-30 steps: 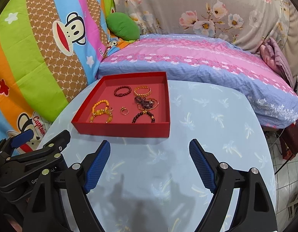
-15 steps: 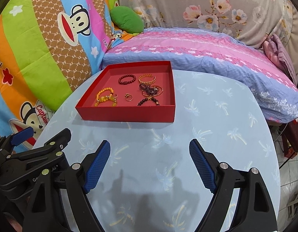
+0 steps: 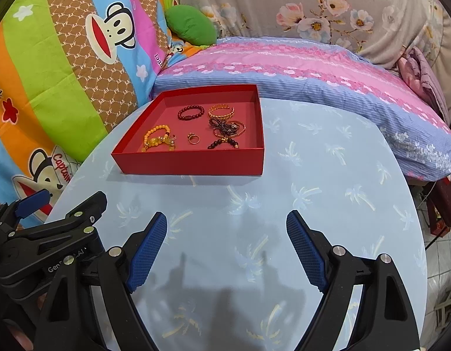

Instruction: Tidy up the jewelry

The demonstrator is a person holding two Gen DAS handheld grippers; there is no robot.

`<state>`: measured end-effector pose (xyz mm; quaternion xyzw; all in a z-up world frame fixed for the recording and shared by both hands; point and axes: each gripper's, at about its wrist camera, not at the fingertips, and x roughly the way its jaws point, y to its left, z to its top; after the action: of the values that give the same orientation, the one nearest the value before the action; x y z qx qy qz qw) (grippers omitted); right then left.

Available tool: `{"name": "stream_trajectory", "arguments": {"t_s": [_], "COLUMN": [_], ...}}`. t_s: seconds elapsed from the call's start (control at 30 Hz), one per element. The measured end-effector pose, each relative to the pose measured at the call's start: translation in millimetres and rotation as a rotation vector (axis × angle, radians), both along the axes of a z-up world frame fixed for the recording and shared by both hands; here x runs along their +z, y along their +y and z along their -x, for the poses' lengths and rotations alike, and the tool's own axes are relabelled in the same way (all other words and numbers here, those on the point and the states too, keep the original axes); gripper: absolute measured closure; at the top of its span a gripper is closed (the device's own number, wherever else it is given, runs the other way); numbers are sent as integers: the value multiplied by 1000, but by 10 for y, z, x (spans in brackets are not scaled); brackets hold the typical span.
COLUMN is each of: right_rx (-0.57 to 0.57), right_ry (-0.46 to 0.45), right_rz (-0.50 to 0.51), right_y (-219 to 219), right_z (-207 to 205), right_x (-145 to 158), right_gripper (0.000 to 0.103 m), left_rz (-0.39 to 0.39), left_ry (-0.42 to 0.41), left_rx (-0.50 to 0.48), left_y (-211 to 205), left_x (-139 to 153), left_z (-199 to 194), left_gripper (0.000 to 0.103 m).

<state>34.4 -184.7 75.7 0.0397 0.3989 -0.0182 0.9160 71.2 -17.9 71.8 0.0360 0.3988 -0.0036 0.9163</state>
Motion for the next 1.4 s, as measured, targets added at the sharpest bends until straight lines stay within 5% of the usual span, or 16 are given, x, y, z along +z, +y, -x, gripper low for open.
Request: {"name": "stream_trajectory", "arguments": {"t_s": [1.4], "right_rx": [6], "right_ry": [14], "right_rz": [-3], "right_y": [23], "right_z": [-34], "right_x": [-79], "right_gripper": [22], "left_rz": [-10], "left_ry": [31], "left_rx": [15], "left_y": [23], "left_x": [-82], "left_z": [-46], "left_gripper": [10]}}
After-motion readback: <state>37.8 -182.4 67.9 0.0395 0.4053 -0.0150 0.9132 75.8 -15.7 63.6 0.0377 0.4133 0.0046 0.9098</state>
